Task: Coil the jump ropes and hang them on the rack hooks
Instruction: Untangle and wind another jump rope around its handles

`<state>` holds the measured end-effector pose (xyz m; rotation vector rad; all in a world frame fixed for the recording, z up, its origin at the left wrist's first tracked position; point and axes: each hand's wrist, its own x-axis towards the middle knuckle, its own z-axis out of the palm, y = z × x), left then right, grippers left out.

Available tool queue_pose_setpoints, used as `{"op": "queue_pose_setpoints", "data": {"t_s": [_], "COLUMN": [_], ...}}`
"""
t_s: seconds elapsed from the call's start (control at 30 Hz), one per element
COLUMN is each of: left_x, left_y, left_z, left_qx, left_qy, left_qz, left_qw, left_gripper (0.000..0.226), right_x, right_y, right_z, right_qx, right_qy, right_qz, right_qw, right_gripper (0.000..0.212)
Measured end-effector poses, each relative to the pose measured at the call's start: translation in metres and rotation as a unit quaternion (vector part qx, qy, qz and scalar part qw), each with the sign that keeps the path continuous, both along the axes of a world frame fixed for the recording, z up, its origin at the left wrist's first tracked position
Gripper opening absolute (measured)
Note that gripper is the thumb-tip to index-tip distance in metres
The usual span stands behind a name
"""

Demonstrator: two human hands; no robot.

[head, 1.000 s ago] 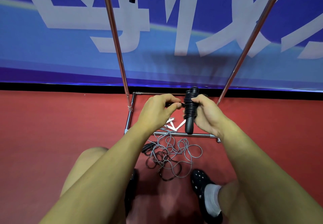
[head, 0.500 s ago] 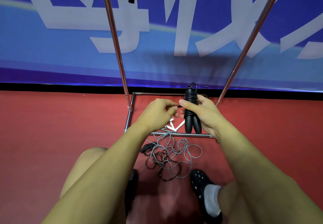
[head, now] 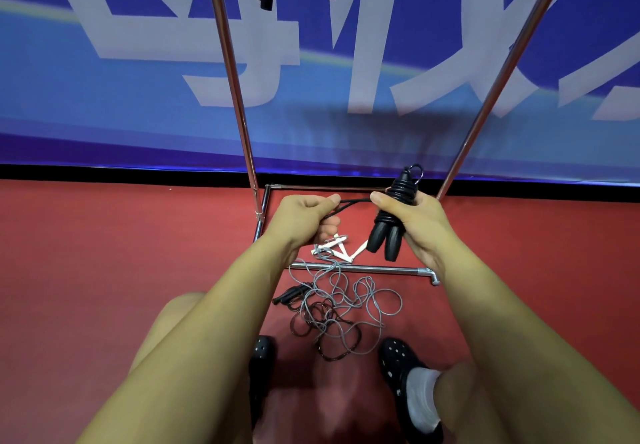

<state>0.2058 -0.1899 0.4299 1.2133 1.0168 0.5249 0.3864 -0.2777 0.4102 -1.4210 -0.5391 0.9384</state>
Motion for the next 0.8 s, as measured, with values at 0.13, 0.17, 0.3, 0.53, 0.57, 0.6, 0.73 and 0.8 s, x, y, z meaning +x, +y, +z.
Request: {"op": "queue_pose_setpoints", "data": {"t_s": [0.13, 0.17, 0.3, 0.53, 0.57, 0.6, 0.73, 0.8], "left_x": [0.001, 0.001, 0.002, 0.003, 0.004, 0.005, 0.007, 0.008], "left_y": [0.002, 0.002, 0.004, -0.002, -0.002, -0.003, -0.009, -0.010], "left_z": [-0.003, -0.003, -0.004, -0.003, -0.003, -0.004, -0.003, -0.002], "left_qx": [0.015, 0.022, 0.091, 0.293, 0.309, 0.323, 0.374, 0.382], "left_qy": [-0.019, -0.022, -0.020, 0.079, 0.084, 0.087, 0.064, 0.043], "left_qz": [-0.013, -0.012, -0.013, -0.076, -0.082, -0.089, -0.101, -0.092], "left_qw": [1.000, 0.999, 0.996, 0.950, 0.944, 0.938, 0.920, 0.919], "left_gripper": [0.028, 0.031, 0.025, 0.009, 0.008, 0.008, 0.007, 0.006], "right_x": [0.002, 0.002, -0.001, 0.001, 0.001, 0.001, -0.001, -0.004], "right_y": [0.001, 0.001, 0.003, 0.003, 0.003, 0.003, 0.002, 0.002], "right_z": [0.001, 0.001, 0.000, 0.001, -0.001, -0.002, 0.000, 0.000], "right_qx": [-0.001, 0.001, 0.011, 0.017, 0.012, 0.008, -0.036, -0.060], "right_qy": [0.003, 0.002, 0.020, 0.100, 0.100, 0.101, 0.062, 0.028], "right_qz": [-0.003, -0.001, -0.003, -0.042, -0.047, -0.051, -0.033, -0.005], "right_qw": [1.000, 1.000, 1.000, 0.994, 0.994, 0.994, 0.997, 0.998], "right_gripper": [0.029, 0.029, 0.035, 0.037, 0.033, 0.030, 0.037, 0.036]}}
